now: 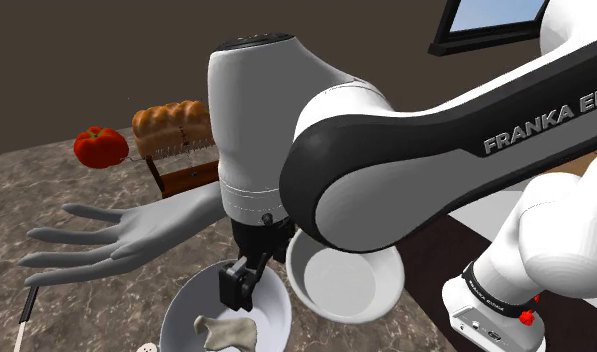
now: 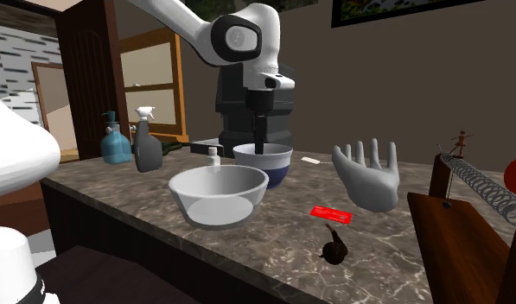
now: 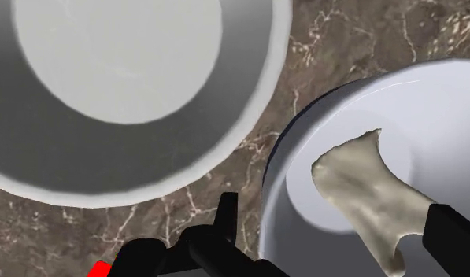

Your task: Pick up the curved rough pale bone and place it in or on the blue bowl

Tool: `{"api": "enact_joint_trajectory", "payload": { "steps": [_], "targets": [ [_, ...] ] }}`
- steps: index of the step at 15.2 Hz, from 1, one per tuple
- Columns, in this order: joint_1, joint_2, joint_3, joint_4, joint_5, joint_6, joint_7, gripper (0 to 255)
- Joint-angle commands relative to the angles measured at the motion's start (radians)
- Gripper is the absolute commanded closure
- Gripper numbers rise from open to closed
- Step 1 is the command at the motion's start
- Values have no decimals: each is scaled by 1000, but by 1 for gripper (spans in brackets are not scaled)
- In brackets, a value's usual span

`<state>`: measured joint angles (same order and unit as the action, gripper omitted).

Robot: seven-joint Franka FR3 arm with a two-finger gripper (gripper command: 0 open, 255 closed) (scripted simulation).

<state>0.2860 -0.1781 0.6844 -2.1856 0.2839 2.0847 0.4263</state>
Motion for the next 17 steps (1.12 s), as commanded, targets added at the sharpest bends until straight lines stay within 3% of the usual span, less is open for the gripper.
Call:
{"api": "enact_joint_trajectory", "payload": {
  "steps": [1, 6, 7, 17],
  "targets": [
    [0, 2, 1, -3, 0, 5, 0, 0],
    [0, 2, 1, -3, 0, 5, 0, 0],
    [0, 2, 1, -3, 0, 5, 0, 255],
    [10, -2, -11, 6, -1, -8, 2, 255]
  ]
}}
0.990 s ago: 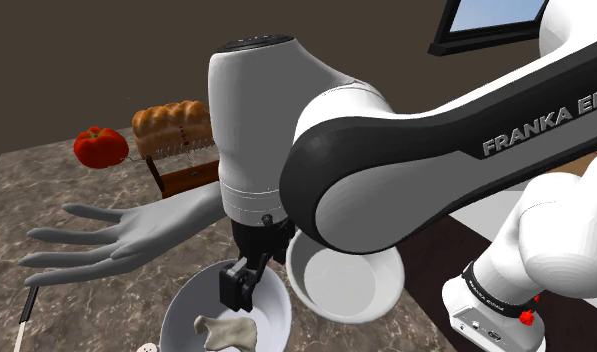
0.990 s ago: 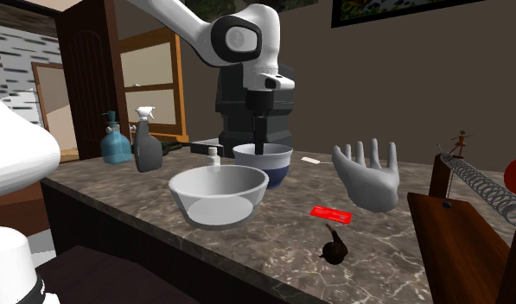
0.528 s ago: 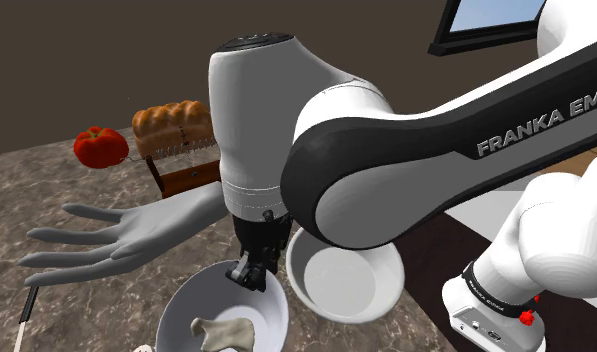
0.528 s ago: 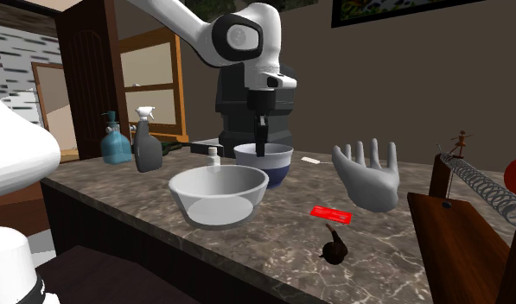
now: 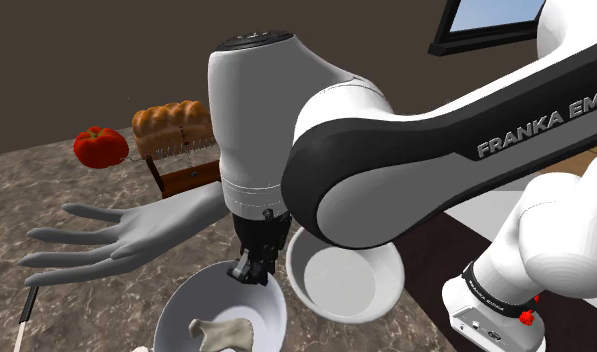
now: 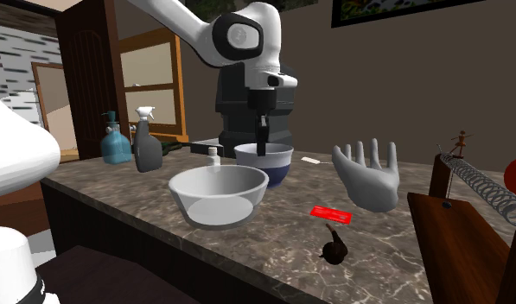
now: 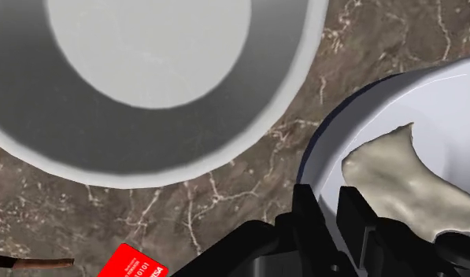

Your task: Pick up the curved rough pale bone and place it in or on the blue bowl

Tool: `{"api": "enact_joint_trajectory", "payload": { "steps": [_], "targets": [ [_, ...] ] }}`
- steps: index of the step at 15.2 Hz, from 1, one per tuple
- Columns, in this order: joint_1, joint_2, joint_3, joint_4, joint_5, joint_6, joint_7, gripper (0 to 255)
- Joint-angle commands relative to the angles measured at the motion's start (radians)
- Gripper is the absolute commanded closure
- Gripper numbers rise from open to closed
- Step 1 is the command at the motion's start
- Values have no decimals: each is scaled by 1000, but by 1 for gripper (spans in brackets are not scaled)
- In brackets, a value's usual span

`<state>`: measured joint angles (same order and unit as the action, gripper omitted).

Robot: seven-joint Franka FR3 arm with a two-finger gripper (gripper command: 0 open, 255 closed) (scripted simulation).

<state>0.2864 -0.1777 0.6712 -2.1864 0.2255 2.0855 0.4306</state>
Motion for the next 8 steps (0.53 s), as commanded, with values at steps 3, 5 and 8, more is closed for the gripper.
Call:
{"api": "enact_joint_trajectory", "payload": {
  "steps": [3, 5, 8],
  "targets": [
    [14, -17, -10, 35, 59, -50, -1, 255],
    [14, -25, -14, 56, 60, -78, 0, 255],
    [13, -35, -20, 87, 61, -119, 2, 255]
  ]
}}
